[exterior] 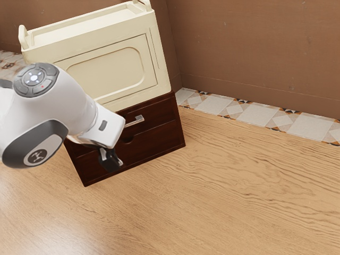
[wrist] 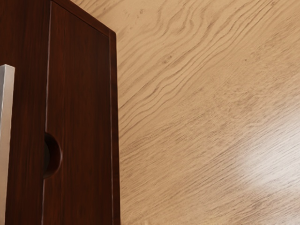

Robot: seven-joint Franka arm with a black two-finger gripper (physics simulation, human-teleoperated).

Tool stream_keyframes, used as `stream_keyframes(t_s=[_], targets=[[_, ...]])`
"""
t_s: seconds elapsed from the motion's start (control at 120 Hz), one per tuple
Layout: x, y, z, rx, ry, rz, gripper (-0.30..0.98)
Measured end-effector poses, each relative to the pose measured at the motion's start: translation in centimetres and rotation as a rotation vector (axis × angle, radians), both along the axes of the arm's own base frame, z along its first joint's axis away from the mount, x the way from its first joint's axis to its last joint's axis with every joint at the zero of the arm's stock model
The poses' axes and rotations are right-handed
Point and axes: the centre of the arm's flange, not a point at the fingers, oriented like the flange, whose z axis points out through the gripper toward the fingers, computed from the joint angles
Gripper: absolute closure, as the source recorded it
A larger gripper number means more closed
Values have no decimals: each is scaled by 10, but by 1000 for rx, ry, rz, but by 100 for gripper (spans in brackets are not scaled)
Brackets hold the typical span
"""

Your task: Pull the drawer handle with one arm to open the drawer

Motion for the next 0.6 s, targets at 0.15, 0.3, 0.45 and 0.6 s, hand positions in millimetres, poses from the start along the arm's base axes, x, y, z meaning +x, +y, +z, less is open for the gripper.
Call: stream_keyframes(t_s=[0.15, 0.3, 0.45, 0.6], targets=[[11, 12, -2, 10, 2, 4, 0], [21, 19, -6, 16, 10, 3, 0], [34, 29, -8, 25, 13, 10, 0], [40, 30, -12, 30, 15, -2, 0]])
